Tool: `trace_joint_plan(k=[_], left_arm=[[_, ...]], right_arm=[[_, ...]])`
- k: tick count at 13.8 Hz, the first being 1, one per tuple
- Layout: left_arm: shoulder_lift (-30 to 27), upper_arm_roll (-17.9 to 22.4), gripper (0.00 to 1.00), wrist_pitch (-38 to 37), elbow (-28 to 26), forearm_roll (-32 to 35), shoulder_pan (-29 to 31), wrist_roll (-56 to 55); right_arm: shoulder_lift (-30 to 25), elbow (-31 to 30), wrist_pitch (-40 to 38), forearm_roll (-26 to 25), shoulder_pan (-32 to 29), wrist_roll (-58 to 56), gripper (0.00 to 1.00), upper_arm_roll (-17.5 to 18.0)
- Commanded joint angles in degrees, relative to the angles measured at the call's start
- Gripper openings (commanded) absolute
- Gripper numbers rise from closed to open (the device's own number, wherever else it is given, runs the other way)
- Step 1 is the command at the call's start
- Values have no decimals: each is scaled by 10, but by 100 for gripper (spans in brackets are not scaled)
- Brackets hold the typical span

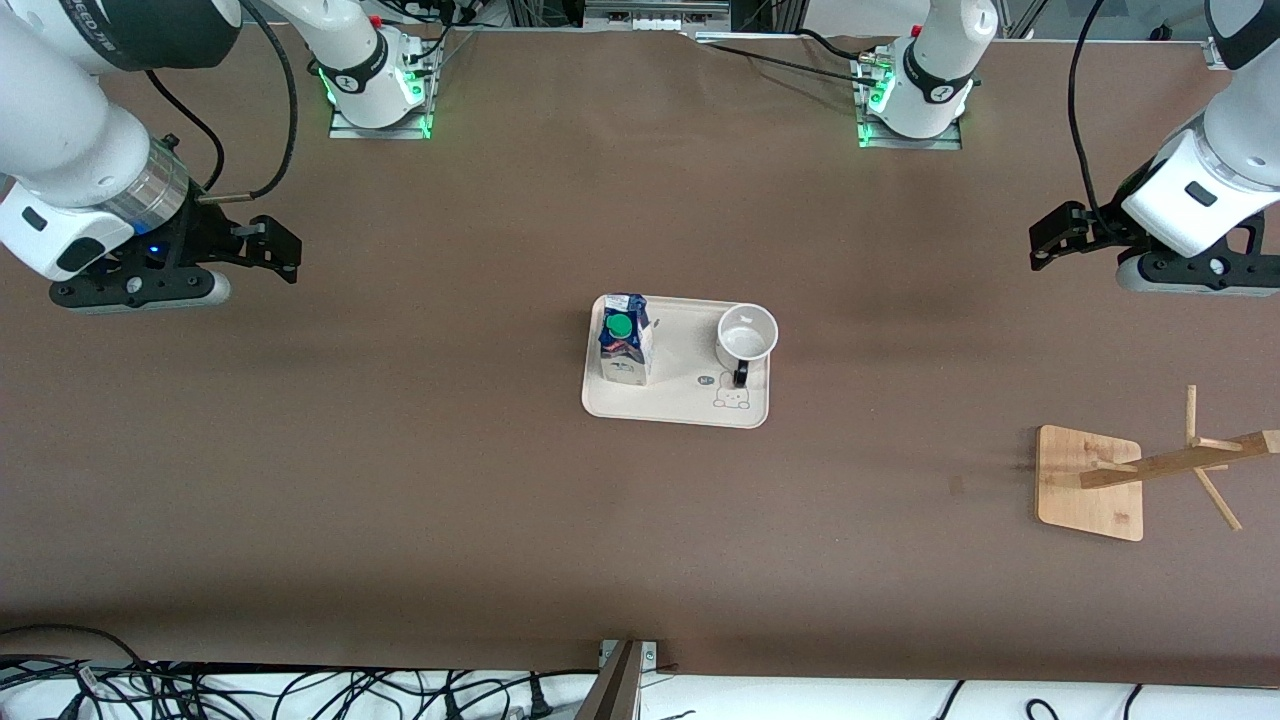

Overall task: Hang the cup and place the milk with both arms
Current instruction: 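Move the right gripper toward the blue milk carton on the tray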

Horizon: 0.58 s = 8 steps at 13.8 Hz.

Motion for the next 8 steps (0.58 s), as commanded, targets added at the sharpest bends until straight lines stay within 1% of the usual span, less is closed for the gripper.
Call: trace_joint_plan(k=[1,5,8], left_arm=[[9,-2,100,-15,22,-9,1,-3],[9,-2,100,-16,24,-9,1,-3],[10,-2,100,-15,25,-10,5,-2]], right_arm=[[-8,5,11,5,2,11,100,1],[-8,14,17,4,8,11,100,2],[-8,21,5,5,12,10,100,1]])
